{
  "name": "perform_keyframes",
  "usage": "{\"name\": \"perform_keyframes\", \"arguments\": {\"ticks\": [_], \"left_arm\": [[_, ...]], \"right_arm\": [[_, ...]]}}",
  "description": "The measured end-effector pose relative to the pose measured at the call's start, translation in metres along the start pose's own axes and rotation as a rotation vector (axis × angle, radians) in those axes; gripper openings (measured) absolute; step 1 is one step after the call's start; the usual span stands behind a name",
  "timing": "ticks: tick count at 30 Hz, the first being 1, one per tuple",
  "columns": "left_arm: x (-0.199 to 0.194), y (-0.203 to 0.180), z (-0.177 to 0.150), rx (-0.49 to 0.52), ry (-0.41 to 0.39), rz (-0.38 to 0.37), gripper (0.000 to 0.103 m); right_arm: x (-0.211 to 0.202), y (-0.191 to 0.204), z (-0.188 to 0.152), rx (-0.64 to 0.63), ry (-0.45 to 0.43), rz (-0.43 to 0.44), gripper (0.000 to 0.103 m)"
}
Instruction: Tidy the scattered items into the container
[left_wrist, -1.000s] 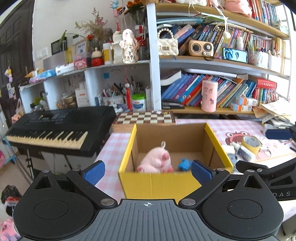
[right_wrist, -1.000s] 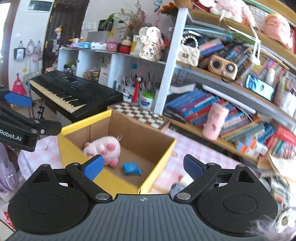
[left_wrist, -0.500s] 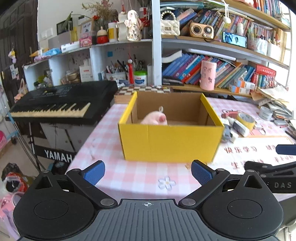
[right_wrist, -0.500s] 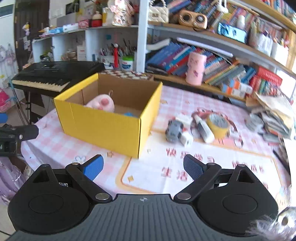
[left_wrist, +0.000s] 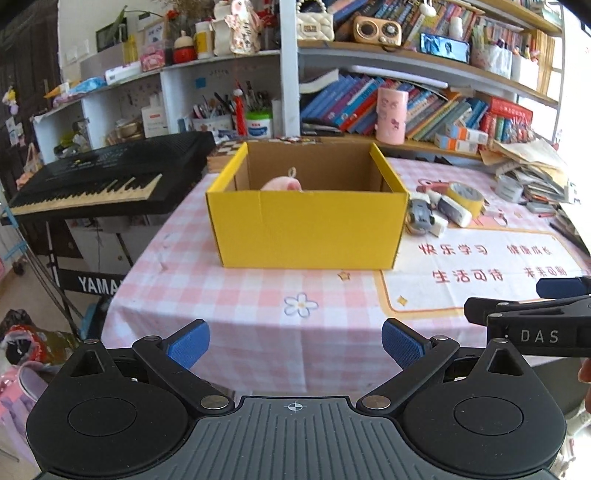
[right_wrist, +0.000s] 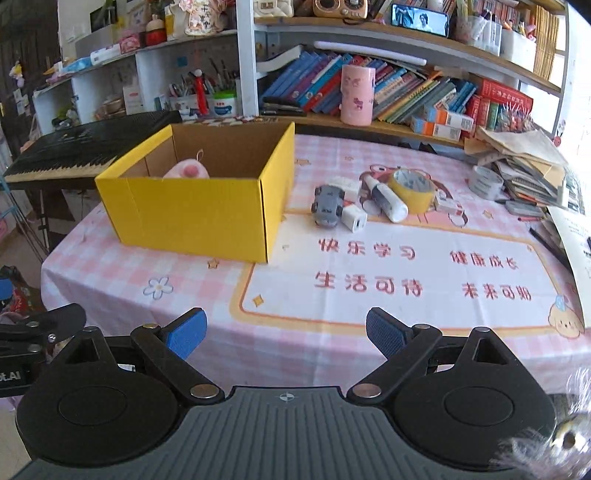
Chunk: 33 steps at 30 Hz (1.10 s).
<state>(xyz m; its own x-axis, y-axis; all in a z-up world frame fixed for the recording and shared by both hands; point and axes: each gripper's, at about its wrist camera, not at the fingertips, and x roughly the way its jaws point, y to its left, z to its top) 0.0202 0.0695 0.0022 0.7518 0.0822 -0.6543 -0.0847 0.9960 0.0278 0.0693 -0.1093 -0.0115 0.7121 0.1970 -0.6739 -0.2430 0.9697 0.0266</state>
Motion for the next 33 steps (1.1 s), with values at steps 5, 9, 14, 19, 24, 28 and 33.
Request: {"name": "perform_keyframes", "arguments": {"ticks": [5,9,14,19,24,28,33], "left_arm": [[0.002,-0.003,-0.005,-0.001,0.030,-0.017,0.101],[0.001,-0.005,-0.006,-0.010,0.031,-0.027,0.101],[0.005,-0.015,-0.005,0.015,0.038,-0.070,0.101],[0.007,-0.030,-0.005,0.084,0.048,-0.115,0.101],[0.009,-0.039,-0.006,0.116,0.052,-0.136,0.101],[0.014,-0.043,-0.004,0.125,0.069,-0.159,0.101],[0.020,-0.055,-0.002,0.156,0.073,-0.194,0.101]], "right_arm": [[-0.004,-0.005,-0.008,0.018,0.018,-0.016,0.093],[-0.007,-0.008,-0.012,0.028,0.029,-0.030,0.093],[-0.014,-0.010,-0.018,0.015,0.032,-0.050,0.093],[-0.019,-0.018,-0.023,0.046,0.038,-0.091,0.093],[-0.019,-0.027,-0.026,0.091,0.059,-0.116,0.093],[-0.021,-0.030,-0.029,0.101,0.069,-0.136,0.093],[-0.021,-0.037,-0.031,0.121,0.082,-0.165,0.093]]}}
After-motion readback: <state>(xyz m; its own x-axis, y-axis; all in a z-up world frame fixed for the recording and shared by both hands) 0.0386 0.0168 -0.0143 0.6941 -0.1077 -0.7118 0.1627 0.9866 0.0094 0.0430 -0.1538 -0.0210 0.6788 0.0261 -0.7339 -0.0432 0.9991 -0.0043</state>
